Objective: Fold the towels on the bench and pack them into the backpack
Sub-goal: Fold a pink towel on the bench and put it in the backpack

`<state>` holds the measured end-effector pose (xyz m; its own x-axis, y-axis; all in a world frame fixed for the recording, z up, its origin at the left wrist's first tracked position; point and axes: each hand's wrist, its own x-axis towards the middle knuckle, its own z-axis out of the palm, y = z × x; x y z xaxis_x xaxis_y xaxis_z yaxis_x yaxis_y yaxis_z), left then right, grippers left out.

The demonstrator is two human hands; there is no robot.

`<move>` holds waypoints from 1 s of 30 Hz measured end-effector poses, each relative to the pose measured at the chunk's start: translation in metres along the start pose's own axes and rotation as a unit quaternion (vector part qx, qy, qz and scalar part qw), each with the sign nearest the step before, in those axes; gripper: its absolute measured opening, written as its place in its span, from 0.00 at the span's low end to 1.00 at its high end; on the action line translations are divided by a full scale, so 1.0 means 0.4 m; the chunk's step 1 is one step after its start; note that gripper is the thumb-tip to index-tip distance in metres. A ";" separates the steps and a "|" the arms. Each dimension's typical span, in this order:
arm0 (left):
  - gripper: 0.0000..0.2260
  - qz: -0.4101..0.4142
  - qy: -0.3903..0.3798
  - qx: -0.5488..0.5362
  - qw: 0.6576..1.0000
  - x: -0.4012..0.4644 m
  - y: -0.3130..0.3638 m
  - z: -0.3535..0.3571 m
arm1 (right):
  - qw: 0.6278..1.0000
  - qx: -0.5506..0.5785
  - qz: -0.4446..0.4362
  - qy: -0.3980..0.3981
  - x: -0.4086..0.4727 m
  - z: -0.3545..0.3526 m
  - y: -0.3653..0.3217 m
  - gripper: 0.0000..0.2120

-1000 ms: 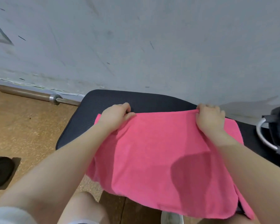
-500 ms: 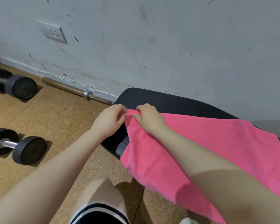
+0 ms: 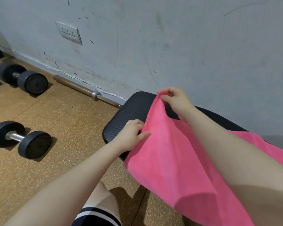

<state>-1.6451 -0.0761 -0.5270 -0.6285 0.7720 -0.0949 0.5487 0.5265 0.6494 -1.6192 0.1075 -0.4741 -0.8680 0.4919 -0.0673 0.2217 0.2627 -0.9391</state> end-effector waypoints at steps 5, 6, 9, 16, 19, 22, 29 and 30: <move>0.11 -0.104 0.117 -0.147 0.977 0.002 -0.002 -0.068 | 0.985 -0.119 -0.004 0.128 0.062 -0.038 0.023 0.09; 0.10 -0.114 0.129 -0.143 0.975 0.008 -0.011 -0.087 | 0.981 -0.133 -0.008 0.138 0.079 -0.031 0.020 0.09; 0.09 -0.142 0.164 -0.088 0.972 0.023 -0.035 -0.123 | 0.989 -0.063 -0.022 0.133 0.113 0.018 -0.013 0.10; 0.19 -0.174 0.172 0.144 0.959 0.043 -0.085 -0.097 | 0.996 -0.090 0.030 -0.007 0.041 0.049 0.025 0.27; 0.13 -0.006 0.212 0.177 0.961 0.045 -0.020 -0.024 | 0.981 -0.195 0.011 0.014 -0.058 -0.038 0.096 0.21; 0.13 0.185 0.141 0.132 0.964 0.053 0.103 0.073 | 0.968 -0.234 0.019 0.085 -0.176 -0.179 0.165 0.16; 0.16 0.477 -0.106 0.096 0.867 0.006 0.381 0.329 | 0.903 -0.296 0.161 0.267 -0.418 -0.475 0.278 0.14; 0.17 0.512 -0.126 0.100 0.844 -0.007 0.406 0.359 | 0.892 -0.296 0.181 0.291 -0.442 -0.504 0.298 0.14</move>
<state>-1.4751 0.0585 -0.5297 0.3546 0.8969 0.2644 0.8312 -0.4319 0.3501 -1.3500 0.2191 -0.5062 -0.3536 0.9352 0.0181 0.7851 0.3072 -0.5379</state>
